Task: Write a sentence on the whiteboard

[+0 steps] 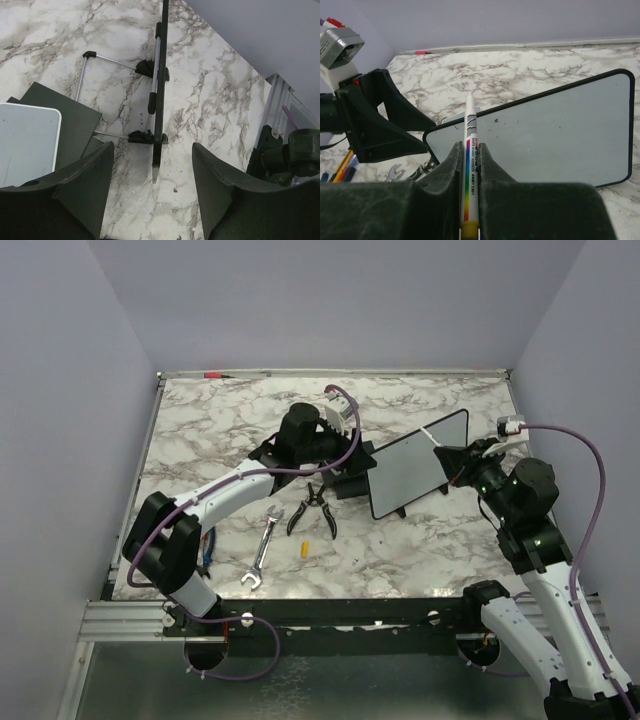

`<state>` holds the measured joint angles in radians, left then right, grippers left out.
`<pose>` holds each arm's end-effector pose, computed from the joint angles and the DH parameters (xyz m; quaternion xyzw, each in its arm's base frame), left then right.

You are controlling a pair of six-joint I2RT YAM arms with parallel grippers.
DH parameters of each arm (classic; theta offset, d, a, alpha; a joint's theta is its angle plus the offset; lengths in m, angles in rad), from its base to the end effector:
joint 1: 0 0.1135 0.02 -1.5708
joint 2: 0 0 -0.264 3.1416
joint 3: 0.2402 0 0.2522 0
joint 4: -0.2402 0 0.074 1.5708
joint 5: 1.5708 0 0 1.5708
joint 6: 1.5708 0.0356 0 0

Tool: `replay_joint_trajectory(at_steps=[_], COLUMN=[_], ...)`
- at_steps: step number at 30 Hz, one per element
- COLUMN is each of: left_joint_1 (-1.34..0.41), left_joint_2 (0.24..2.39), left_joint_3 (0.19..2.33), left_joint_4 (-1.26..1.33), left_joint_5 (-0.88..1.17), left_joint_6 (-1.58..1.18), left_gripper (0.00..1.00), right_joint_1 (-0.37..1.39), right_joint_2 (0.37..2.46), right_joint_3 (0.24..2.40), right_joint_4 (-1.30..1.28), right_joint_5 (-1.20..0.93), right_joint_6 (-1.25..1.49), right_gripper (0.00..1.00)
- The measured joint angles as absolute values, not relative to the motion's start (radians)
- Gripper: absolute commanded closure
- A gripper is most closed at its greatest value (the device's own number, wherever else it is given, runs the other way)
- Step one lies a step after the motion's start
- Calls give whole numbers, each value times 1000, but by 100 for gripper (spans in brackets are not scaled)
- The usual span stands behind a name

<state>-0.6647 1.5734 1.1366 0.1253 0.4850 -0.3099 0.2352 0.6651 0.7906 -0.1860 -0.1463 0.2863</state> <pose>0.2798 -0.2403 0.2959 0.2776 0.7473 -0.4392 0.4142 0.1513 0.0416 0.3600 -0.0315 0.7273 0.2276 0.6467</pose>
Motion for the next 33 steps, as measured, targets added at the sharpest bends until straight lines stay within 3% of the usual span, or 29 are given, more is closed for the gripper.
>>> replay_joint_trajectory(at_steps=[17, 25, 33], left_joint_1=[-665, -677, -702], left_joint_2=[1615, 1615, 1615], left_joint_3=[1150, 1150, 1150], left_joint_4=[133, 130, 124], left_joint_5=[537, 532, 508], left_joint_6=[-310, -297, -275], left_gripper=[71, 73, 88], right_joint_1=[235, 235, 236], right_joint_2=[617, 620, 619], right_joint_3=[767, 764, 748], right_joint_4=[-235, -264, -286], right_joint_5=[-228, -260, -276], right_joint_6=[268, 270, 272], right_gripper=[99, 99, 99])
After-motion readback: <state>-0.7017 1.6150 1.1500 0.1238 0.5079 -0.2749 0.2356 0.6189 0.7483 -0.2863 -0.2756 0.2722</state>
